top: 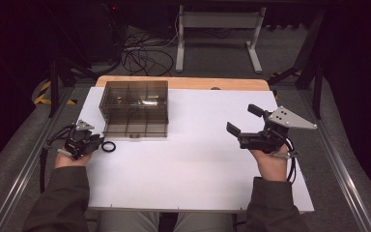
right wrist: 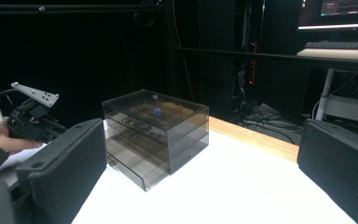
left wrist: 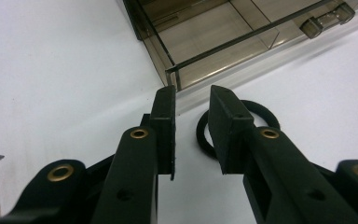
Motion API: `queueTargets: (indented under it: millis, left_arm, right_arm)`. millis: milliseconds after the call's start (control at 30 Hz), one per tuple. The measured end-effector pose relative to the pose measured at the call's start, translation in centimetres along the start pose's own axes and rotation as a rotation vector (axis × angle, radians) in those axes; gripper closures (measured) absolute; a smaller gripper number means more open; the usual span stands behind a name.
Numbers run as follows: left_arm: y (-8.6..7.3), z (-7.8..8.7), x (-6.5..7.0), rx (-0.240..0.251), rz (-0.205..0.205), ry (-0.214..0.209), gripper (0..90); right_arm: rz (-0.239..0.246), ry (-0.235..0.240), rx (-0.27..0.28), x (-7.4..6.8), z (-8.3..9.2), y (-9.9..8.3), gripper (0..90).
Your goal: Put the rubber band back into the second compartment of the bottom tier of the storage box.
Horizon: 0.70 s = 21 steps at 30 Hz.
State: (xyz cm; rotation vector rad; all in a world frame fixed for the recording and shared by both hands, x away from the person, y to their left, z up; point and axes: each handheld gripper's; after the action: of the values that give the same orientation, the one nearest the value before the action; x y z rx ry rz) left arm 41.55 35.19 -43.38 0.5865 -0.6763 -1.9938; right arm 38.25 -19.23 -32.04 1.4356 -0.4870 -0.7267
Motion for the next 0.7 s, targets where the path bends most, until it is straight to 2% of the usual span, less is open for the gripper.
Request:
queueTargets:
  millis: [367, 400, 700]
  left_arm:
    - [-0.2, -0.9, 0.0, -0.035, 0.003, -0.012, 72.9]
    - [-0.3, -0.9, 0.1, -0.038, 0.013, -0.017, 72.9]
    - [-0.4, -1.3, 0.1, -0.048, 0.000, -0.013, 75.1]
  right_arm:
    - [-0.006, 0.000, -0.001, -0.1, 0.1, 0.0, 2.5]
    - [-0.005, 0.000, 0.001, 0.0, 0.1, 0.0, 2.4]
    - [-0.004, -0.001, 0.001, -0.1, 0.1, 0.0, 2.4]
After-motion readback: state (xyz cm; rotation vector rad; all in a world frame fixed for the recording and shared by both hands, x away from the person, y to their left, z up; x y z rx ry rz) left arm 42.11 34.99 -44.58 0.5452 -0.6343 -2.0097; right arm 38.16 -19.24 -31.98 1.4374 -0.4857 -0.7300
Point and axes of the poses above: each handheld gripper's, and its own axes: z roughly backward along the jaws, y roughly out of its top, x roughly to its right, and after that the axes turned 5 degrees about -z, right-handed
